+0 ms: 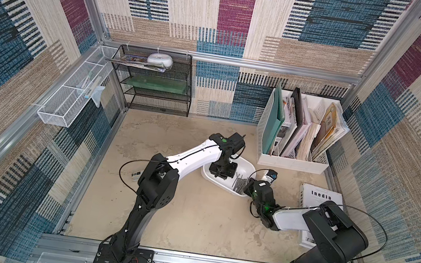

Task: Put the nails on the desktop into the storage box
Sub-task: Place the nail in the storage box.

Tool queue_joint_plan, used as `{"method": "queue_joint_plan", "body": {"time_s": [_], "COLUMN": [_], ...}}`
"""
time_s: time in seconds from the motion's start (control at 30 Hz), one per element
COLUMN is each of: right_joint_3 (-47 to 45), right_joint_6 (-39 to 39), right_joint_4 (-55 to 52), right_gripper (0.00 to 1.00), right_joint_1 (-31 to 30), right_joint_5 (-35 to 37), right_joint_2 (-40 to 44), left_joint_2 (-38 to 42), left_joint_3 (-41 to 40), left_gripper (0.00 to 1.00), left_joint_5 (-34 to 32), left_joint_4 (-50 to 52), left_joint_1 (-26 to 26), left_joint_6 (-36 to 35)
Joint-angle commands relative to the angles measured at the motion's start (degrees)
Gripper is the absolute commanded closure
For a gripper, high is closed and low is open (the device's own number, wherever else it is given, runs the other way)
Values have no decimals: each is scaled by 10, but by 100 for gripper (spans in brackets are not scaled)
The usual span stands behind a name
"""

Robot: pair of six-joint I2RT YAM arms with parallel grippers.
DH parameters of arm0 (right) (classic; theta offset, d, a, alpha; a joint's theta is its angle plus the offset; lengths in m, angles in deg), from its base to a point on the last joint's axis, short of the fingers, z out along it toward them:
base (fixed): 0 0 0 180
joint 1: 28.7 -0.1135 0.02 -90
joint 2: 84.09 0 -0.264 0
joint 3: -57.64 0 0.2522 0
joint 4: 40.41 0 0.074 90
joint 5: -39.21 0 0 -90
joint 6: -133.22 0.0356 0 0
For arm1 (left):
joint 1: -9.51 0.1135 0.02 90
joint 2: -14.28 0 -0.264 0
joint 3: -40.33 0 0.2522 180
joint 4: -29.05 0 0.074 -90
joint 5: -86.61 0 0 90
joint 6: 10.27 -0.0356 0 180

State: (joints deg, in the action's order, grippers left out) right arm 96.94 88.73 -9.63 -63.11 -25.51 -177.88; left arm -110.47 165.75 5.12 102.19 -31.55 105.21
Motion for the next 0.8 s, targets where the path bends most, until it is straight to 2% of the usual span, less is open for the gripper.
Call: {"method": "queue_joint_plan", "body": {"time_s": [0.0, 0.07, 0.17, 0.27, 0.4, 0.57, 0.67, 0.7, 0.77], "right_joint_3": [5, 5, 5, 1, 1, -8, -59, -55, -30], "right_joint_6": [-9, -10, -12, -9, -8, -9, -2, -2, -4], "right_joint_4": [-28, -28, -33, -34, -34, -24, 55, 56, 6], "right_gripper": [100, 100, 100, 100, 100, 100, 100, 100, 100], "right_joint_1": [-1, -1, -1, -1, -1, -1, -2, 1, 17], "right_joint_5": [0, -1, 2, 5, 3, 2, 11, 21, -9], "right_joint_2": [-4, -4, 0, 3, 3, 7, 39, 34, 19], "left_joint_2": [-7, -13, -14, -5, 17, 87, 149, 170, 211], "left_joint_3": [-1, -1, -4, -6, -4, -2, -23, -39, -72], "left_gripper": [99, 92, 75, 68, 66, 65, 64, 64, 64], "left_joint_5": [13, 15, 30, 32, 37, 30, 23, 22, 22], "left_joint_4": [7, 7, 7, 7, 7, 7, 7, 7, 6], "left_joint_1": [0, 0, 0, 1, 1, 3, 11, 16, 26], "left_joint_6": [3, 4, 10, 14, 19, 24, 20, 19, 15]}}
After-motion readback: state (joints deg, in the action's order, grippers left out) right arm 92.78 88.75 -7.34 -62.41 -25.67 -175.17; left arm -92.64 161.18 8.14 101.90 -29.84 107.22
